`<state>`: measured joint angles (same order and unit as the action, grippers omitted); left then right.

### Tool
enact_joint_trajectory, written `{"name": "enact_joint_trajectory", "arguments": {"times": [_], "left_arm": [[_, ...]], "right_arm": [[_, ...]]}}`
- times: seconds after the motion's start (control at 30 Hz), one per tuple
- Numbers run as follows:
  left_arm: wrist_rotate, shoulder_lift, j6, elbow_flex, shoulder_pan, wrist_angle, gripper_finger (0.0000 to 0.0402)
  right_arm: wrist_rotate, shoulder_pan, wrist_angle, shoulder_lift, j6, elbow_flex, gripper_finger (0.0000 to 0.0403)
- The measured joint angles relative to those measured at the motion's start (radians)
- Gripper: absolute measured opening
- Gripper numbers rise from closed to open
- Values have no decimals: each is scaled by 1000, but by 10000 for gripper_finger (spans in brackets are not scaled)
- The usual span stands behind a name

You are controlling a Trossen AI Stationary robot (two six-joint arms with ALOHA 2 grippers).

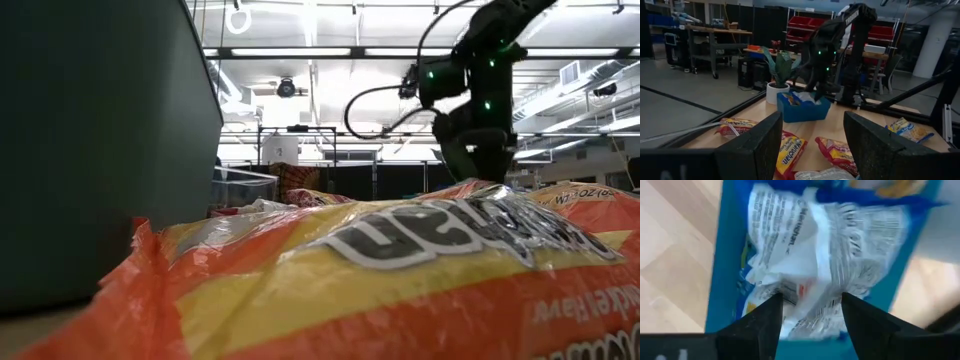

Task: Sort Maruchan noodles
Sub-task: Put the blue noodle pack into the blue bin

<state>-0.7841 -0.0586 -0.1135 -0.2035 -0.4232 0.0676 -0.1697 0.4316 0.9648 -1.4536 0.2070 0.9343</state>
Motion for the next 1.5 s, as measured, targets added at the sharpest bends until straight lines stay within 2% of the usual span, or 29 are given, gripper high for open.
{"name": "enact_joint_trajectory", "arguments": {"times": [0.13,0.43,0.67,0.83,1.0,1.13,1.3,1.5], "left_arm": [[0,0,1,0,0,-5,217],[0,0,-26,0,0,-5,217],[0,0,-58,0,0,-2,217],[0,0,-39,0,0,-3,217],[0,0,-34,0,0,-4,217],[11,0,-31,0,0,-9,217],[55,0,74,0,0,-94,217],[56,0,162,0,0,-146,217]], "right_arm": [[10,10,22,0,0,-1,208],[-10,-37,135,4,19,159,204],[147,-151,142,4,71,149,204],[188,-268,149,4,223,146,204],[137,-444,142,2,279,145,204],[129,-558,113,0,399,136,204],[185,-672,110,0,581,94,204],[197,-821,89,0,707,39,213]]}}
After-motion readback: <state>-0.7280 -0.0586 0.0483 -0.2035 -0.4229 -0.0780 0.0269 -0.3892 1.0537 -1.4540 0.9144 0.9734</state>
